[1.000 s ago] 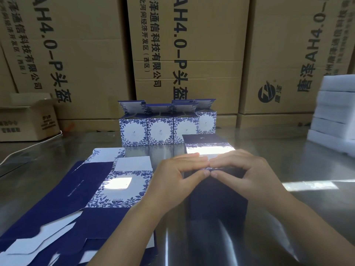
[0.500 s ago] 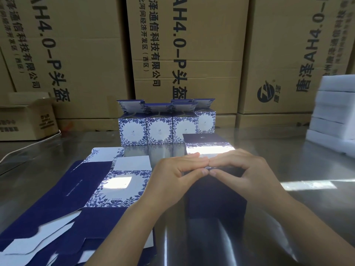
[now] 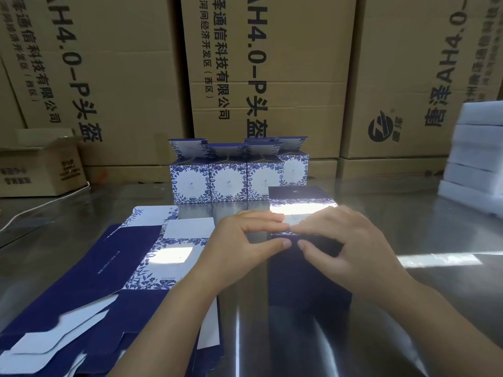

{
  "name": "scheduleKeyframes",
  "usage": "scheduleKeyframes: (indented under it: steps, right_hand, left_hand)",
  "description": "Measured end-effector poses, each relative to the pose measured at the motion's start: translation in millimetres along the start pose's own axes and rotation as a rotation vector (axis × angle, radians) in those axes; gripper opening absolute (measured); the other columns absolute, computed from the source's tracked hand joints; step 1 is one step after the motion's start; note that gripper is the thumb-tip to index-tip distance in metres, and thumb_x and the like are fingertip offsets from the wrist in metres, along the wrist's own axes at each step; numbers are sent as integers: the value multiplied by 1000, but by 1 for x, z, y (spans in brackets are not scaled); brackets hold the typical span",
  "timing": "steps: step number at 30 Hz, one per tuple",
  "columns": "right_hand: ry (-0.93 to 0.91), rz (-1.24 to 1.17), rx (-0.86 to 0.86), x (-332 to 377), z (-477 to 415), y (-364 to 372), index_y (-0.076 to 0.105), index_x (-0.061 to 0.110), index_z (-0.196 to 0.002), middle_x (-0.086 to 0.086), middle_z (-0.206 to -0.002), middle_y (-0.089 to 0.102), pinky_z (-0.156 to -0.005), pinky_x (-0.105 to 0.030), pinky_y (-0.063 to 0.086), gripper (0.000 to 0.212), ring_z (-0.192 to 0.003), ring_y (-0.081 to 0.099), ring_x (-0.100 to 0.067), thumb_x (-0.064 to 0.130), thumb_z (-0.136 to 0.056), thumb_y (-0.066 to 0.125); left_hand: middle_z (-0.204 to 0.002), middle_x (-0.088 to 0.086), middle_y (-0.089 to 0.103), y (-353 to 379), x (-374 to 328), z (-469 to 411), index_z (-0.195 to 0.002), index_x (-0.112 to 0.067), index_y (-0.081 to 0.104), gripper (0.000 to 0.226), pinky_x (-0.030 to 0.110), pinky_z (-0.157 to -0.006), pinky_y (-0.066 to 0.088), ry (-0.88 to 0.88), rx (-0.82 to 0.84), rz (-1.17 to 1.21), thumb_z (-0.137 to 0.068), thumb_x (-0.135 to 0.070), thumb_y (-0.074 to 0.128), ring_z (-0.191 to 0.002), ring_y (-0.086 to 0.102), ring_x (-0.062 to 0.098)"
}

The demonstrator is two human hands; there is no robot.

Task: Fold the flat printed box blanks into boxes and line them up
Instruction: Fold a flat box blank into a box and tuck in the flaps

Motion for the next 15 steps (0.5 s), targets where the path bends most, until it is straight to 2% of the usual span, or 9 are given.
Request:
scheduleKeyframes:
  steps: [3, 7, 12, 15]
  right_hand:
    - [-45, 114, -72, 6, 0, -3, 76, 27, -90, 13, -84, 70, -75, -30, 42, 30, -77, 63, -17, 42, -83, 52]
    - [-109, 213, -206, 19, 4, -5, 75, 20, -85, 7, -79, 70, -74, -30, 42, 25, -71, 65, -21, 33, -83, 55]
    - [8, 129, -170, 15, 6, 1, 76, 24, -89, 12, -85, 71, -77, -25, 41, 29, -80, 62, -16, 39, -84, 52]
    - [63, 96, -139, 10, 3, 2, 77, 28, -89, 16, -85, 72, -77, -26, 42, 23, -82, 62, -14, 40, -84, 58]
  left_hand:
    - [-106, -21, 68, 1, 1, 0, -91, -35, 75, 24, 18, -99, 41, -15, 31, -1, -74, -19, 79, -108, 56, -7]
    - [-109, -22, 67, 2, 2, 0, -94, -35, 74, 27, 25, -104, 39, -43, 69, -1, -79, -13, 74, -111, 55, -7]
    - [-110, -17, 68, 2, 2, 0, -94, -31, 75, 26, 31, -105, 40, -62, 77, 28, -79, -10, 73, -111, 56, -4]
    - [-111, -17, 67, 3, 1, 0, -94, -31, 74, 26, 32, -104, 41, -58, 83, 32, -80, -10, 73, -112, 56, -2]
Point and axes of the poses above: each hand's wrist, its own z-axis away from the middle knuckle, its own y-axis out of the palm, x = y × z, the point moved 9 cm from there along -z, towards the middle knuckle
